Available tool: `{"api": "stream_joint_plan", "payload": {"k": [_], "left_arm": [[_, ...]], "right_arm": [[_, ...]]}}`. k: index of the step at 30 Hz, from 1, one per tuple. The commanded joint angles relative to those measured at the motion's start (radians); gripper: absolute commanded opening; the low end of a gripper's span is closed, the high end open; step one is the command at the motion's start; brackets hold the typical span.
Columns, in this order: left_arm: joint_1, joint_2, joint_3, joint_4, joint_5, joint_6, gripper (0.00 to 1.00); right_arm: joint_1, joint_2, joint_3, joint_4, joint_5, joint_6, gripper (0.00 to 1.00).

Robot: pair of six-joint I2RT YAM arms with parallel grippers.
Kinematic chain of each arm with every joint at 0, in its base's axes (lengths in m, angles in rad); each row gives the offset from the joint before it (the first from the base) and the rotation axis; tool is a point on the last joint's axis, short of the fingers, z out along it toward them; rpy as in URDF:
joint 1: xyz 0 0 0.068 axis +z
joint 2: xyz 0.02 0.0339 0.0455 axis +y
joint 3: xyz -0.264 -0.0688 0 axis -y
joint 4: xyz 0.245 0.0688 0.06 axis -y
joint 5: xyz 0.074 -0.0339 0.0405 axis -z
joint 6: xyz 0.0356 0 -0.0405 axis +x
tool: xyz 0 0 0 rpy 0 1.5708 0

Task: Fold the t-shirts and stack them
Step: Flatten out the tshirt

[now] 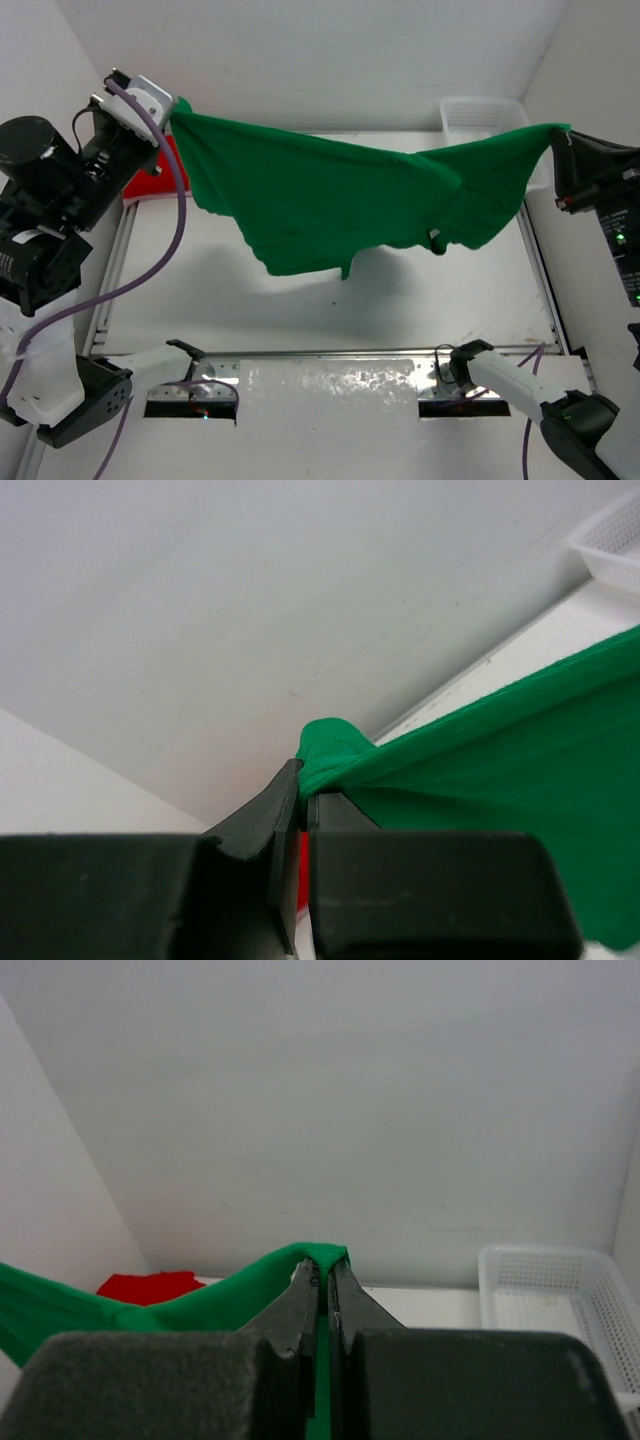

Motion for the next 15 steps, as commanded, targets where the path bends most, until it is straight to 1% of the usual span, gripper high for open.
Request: {"api": "stream_joint_plan", "payload": {"k": [1,3,6,7,10,11,12,15], "left_arm": [[0.005,0.013,0.093,0.027,-0.023,0.02,0.0],[0.005,0.034,0.124,0.032,-0.043,0.028,0.0],[0.005,0.066,0.113,0.043,-0.081,0.037,0.0],[0.005,0.077,0.107,0.043,-0.088,0.039,0.0],[0.005,0.125,0.063,0.057,-0.112,0.029,0.0],[0.005,0.157,0.035,0.06,-0.126,0.029,0.0],[0.005,0.171,0.015,0.078,-0.169,0.032,0.0],[0.011,0.24,-0.08,0.133,-0.213,0.048,0.0]], "right_arm": [[-0.006,0.028,0.075,-0.009,0.043,-0.042,0.0],[-0.006,0.048,0.105,-0.017,0.064,-0.065,0.0],[-0.003,0.117,0.139,-0.029,0.091,-0.1,0.0],[-0.004,0.17,0.171,-0.038,0.1,-0.112,0.0],[-0.003,0.251,0.196,-0.015,0.135,-0.172,0.0],[-0.002,0.305,0.191,-0.002,0.141,-0.186,0.0],[-0.002,0.336,0.184,0.03,0.149,-0.207,0.0],[-0.007,0.462,0.124,0.116,0.155,-0.246,0.0]]}}
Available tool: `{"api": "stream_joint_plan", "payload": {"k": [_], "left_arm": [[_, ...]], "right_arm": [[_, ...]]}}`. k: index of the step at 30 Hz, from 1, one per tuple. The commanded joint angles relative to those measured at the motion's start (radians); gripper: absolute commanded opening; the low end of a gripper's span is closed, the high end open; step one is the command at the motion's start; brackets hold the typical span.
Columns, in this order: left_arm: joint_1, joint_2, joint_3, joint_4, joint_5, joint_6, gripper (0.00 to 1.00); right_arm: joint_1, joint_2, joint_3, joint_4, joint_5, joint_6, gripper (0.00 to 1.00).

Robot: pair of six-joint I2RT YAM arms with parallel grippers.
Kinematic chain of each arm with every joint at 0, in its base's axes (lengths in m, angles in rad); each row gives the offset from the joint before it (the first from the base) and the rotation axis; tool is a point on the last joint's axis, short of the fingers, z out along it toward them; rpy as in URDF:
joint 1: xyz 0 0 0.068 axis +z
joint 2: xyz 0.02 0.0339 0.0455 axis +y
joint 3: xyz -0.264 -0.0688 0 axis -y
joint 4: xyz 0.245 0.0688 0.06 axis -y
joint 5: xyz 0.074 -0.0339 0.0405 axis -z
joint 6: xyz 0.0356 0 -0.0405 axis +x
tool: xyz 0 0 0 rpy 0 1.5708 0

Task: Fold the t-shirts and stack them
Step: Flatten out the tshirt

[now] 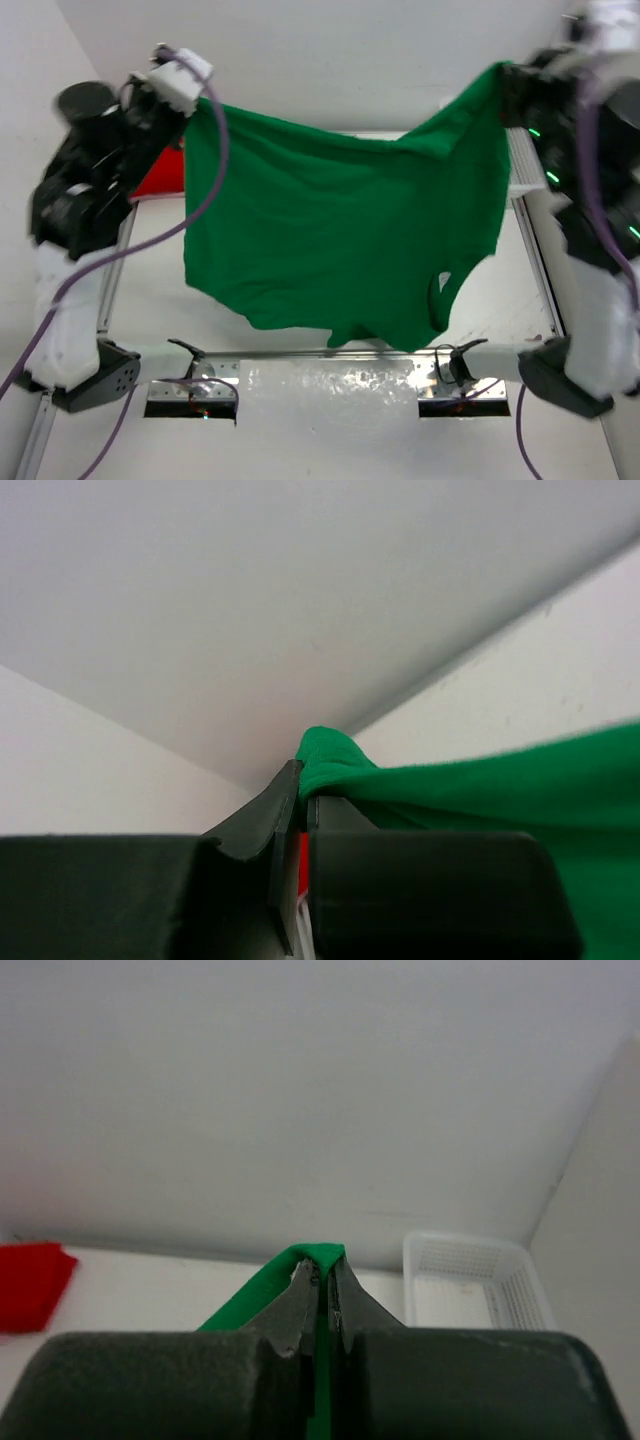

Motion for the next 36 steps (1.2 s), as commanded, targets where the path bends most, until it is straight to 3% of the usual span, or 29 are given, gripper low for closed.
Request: {"api": "stream_joint_plan", "payload": {"k": [1,6,10,15,18,19,20,22,23,24,25,26,27,31,32,33,36], "left_arm": [[0.029,0.119,-0.12,0.085,-0.082,0.015,0.0],[0.111,0.3,-0.31,0.253,-0.057,0.017,0.0],[0.155,0.447,-0.409,0.407,-0.043,0.02,0.0],[0.174,0.654,-0.404,0.558,-0.064,-0.024,0.0],[0.198,0.837,-0.273,0.532,-0.106,-0.081,0.0],[0.206,0.925,-0.177,0.513,-0.112,-0.096,0.09],[0.211,0.967,-0.129,0.471,-0.121,-0.116,0.17],[0.221,1.07,0.026,0.414,-0.129,-0.156,0.39],[0.223,1.09,0.065,0.362,-0.124,-0.164,0.87],[0.221,1.102,0.112,0.342,-0.1,-0.172,0.9],[0.223,1.097,0.12,0.328,-0.091,-0.179,1.0],[0.223,1.083,0.117,0.325,-0.082,-0.19,1.0],[0.223,1.043,0.108,0.328,-0.083,-0.192,1.0],[0.237,0.96,0.157,0.264,-0.1,-0.215,1.0],[0.261,0.93,0.195,0.207,-0.085,-0.228,1.0],[0.261,0.905,0.203,0.206,-0.072,-0.236,1.0],[0.29,0.721,0.047,0.133,0.055,-0.195,1.0]], "right_arm": [[-0.01,0.179,-0.073,0.105,0.053,-0.117,0.0],[-0.065,0.467,-0.106,0.292,0.028,-0.167,0.0],[-0.114,0.733,-0.015,0.407,-0.061,-0.157,0.0],[-0.121,0.999,0.041,0.603,-0.093,-0.113,0.0],[-0.139,1.128,0.103,0.644,-0.099,0.006,0.05],[-0.148,1.169,0.117,0.644,-0.098,0.033,0.11],[-0.151,1.184,0.129,0.644,-0.099,0.075,0.28],[-0.157,1.201,0.149,0.638,-0.113,0.099,0.45],[-0.159,1.197,0.152,0.613,-0.116,0.099,0.53],[-0.159,1.186,0.154,0.598,-0.122,0.091,0.62],[-0.159,1.172,0.152,0.581,-0.13,0.082,0.7],[-0.159,1.131,0.145,0.538,-0.133,0.058,0.78],[-0.159,1.107,0.14,0.509,-0.127,0.045,0.98],[-0.183,0.958,0.092,0.324,-0.122,0.072,0.99],[-0.199,0.894,0.05,0.173,-0.143,0.097,0.99],[-0.202,0.857,0.019,0.171,-0.144,0.097,0.99],[-0.199,0.644,-0.27,0.058,-0.142,0.114,0.99]]}}
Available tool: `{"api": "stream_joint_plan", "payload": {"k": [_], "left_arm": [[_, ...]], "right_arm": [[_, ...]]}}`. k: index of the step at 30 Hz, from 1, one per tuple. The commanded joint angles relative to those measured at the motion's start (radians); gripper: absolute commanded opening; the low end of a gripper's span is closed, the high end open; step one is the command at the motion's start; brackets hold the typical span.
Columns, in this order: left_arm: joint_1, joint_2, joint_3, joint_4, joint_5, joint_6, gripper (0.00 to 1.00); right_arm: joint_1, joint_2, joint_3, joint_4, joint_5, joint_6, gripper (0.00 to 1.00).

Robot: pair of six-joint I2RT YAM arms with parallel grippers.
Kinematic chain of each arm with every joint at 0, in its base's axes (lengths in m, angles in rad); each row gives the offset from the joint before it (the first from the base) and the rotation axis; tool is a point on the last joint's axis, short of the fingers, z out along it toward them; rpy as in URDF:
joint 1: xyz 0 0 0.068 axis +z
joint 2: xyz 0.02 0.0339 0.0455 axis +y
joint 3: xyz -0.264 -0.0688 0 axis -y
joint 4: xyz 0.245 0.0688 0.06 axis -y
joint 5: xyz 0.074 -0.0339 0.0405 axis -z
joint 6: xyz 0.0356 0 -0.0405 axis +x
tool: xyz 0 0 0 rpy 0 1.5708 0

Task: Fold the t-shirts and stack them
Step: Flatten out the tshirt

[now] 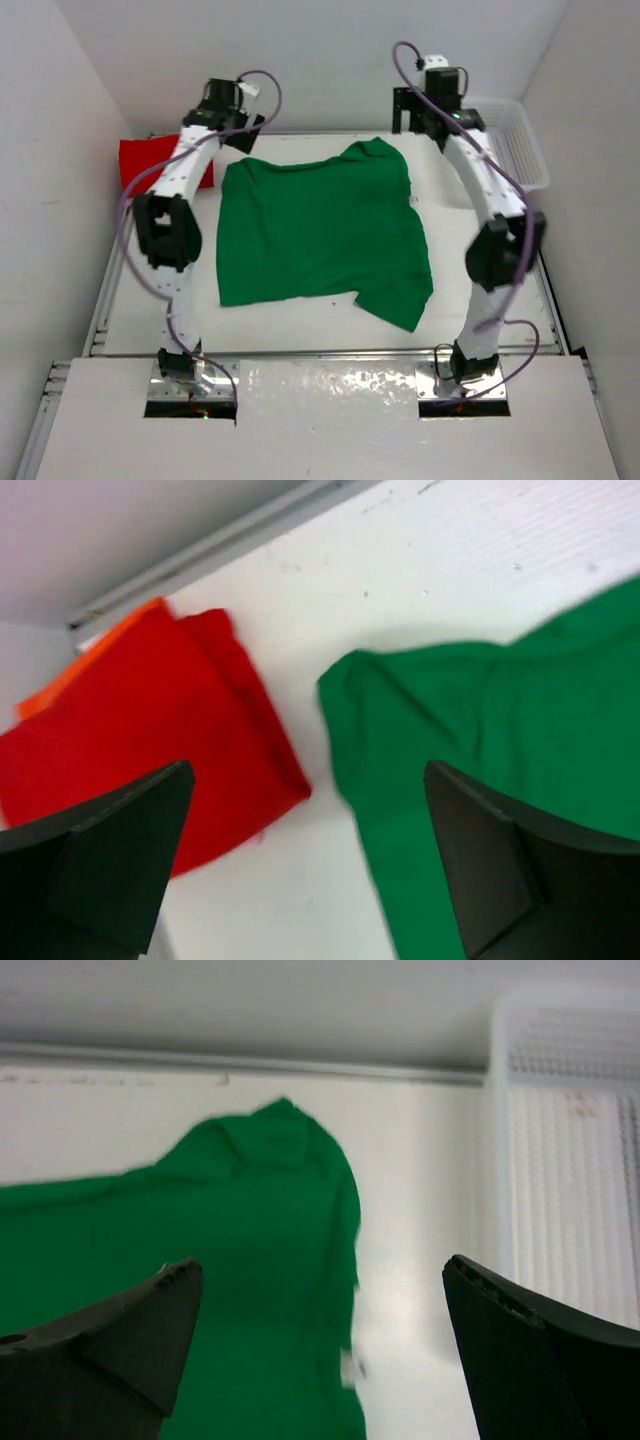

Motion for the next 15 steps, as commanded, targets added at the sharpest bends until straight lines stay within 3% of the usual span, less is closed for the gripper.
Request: {"api": "stream_joint_plan", "payload": {"k": [1,2,3,4,5,6,7,9,11,15], "left_arm": [[0.047,-0.327,-0.149,-0.073,0.139,0.042,0.95],[0.035,-0.404,-0.369,-0.069,0.232,0.138,0.91],[0.021,-0.55,-0.479,-0.07,0.257,0.193,0.85],[-0.02,-0.618,-0.597,-0.061,0.247,0.292,0.71],[-0.048,-0.738,-0.803,-0.062,0.223,0.334,0.63],[-0.076,-0.786,-0.885,-0.079,0.203,0.377,0.55],[-0.114,-0.824,-0.964,-0.145,0.195,0.417,0.53],[-0.134,-0.918,-1.147,-0.176,0.189,0.477,0.53],[-0.14,-0.984,-1.292,-0.147,0.115,0.496,0.57],[-0.14,-1.029,-1.429,-0.058,0.119,0.516,0.75]], "right_arm": [[-0.013,-0.272,-0.291,-0.181,-0.015,0.069,0.99],[-0.011,-0.346,-0.523,-0.129,-0.039,0.083,0.95],[-0.013,-0.486,-0.626,-0.103,-0.05,0.101,0.86],[-0.013,-0.551,-0.723,-0.069,-0.053,0.153,0.5],[-0.013,-0.61,-0.88,-0.06,-0.054,0.181,0.25],[-0.013,-0.711,-0.942,-0.05,-0.068,0.212,0.09],[-0.013,-0.751,-0.999,-0.059,-0.082,0.264,0.14],[-0.01,-0.814,-1.125,-0.09,-0.12,0.314,0.5],[0.003,-0.889,-1.238,-0.124,-0.131,0.368,0.63],[0.029,-1.011,-1.398,-0.13,-0.137,0.447,0.68]]}}
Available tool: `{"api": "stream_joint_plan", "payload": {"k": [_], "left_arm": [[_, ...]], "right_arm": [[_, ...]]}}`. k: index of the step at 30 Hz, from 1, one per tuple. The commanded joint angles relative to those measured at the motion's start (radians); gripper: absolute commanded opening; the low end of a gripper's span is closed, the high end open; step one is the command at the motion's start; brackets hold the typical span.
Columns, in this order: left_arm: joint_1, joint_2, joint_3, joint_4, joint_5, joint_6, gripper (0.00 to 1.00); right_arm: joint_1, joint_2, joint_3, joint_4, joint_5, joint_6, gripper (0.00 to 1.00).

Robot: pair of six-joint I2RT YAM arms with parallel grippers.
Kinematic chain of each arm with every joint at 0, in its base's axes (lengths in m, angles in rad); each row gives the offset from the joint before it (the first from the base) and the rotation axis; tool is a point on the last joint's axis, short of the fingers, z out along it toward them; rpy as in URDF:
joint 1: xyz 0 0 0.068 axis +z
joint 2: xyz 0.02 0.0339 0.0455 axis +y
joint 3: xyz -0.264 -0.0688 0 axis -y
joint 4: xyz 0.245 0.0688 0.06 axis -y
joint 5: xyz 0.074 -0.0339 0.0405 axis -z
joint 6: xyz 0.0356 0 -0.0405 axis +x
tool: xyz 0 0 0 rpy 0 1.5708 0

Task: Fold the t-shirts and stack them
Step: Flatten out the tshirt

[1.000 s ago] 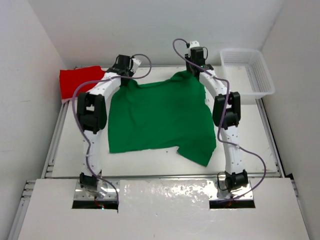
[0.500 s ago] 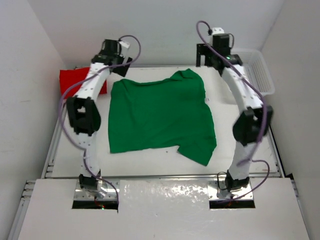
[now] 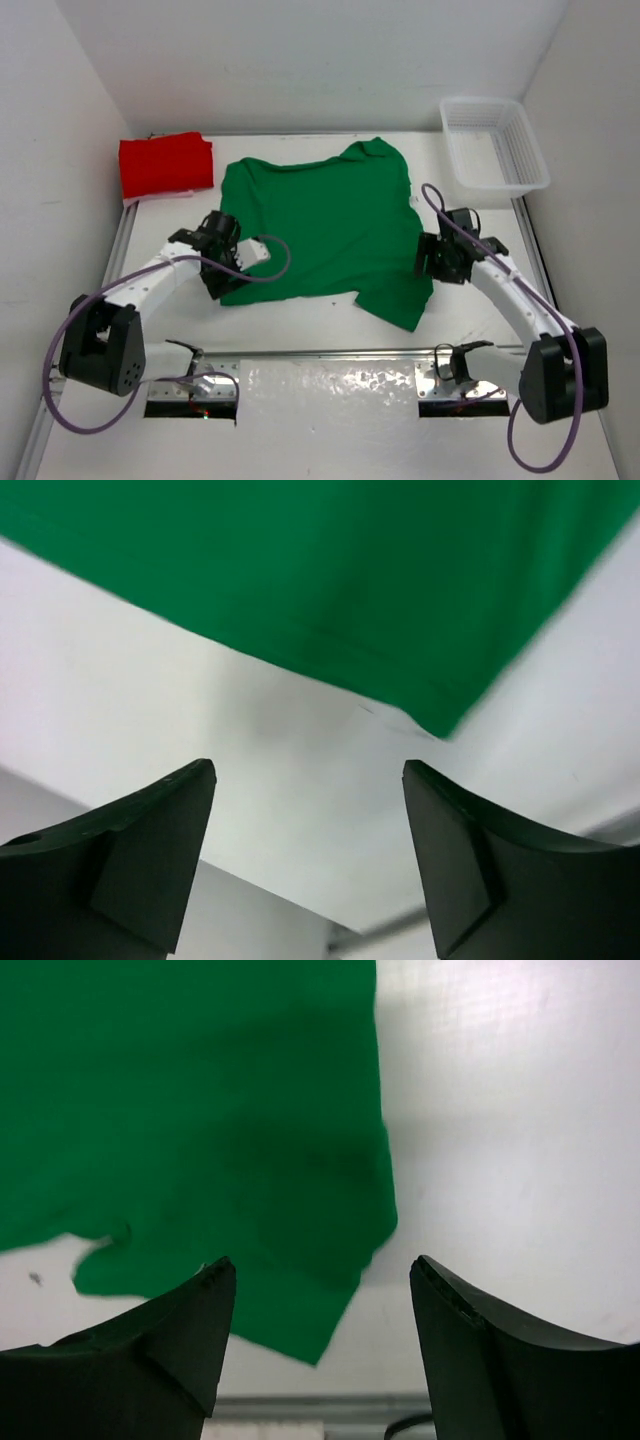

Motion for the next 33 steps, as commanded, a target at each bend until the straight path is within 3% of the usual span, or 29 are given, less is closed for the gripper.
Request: {"api": "stream_joint_plan", "payload": {"k": [1,12,22,24,25,28,29,33], "left_arm": [[0.01,-0.033,-0.088,0.125,0.009,0.064,0.79],[0.01,0.039,-0.224,0.345,0.029,-0.058,0.78],[0.009,0.011,-0.267,0.469,0.009,-0.102,0.77],[0.007,0.022,-0.274,0.48,0.016,-0.101,0.75],[0.007,0.028,-0.274,0.483,0.019,-0.101,0.7],[0.007,0.044,-0.27,0.433,0.054,-0.099,0.54],[0.007,0.044,-0.27,0.413,0.055,-0.095,0.53],[0.009,-0.004,-0.228,0.272,0.075,-0.053,0.62]], "right_arm": [[0.036,-0.1,-0.091,0.019,-0.035,0.123,0.68],[0.205,-0.091,-0.303,0.112,-0.017,0.293,0.64],[0.298,0.067,-0.319,0.18,0.012,0.314,0.65],[0.298,0.11,-0.32,0.2,0.022,0.297,0.58],[0.298,0.121,-0.32,0.206,0.025,0.291,0.39],[0.298,0.136,-0.33,0.253,0.022,0.289,0.16],[0.297,0.138,-0.328,0.263,0.019,0.297,0.0],[0.297,0.117,-0.319,0.275,0.028,0.289,0.0]]}}
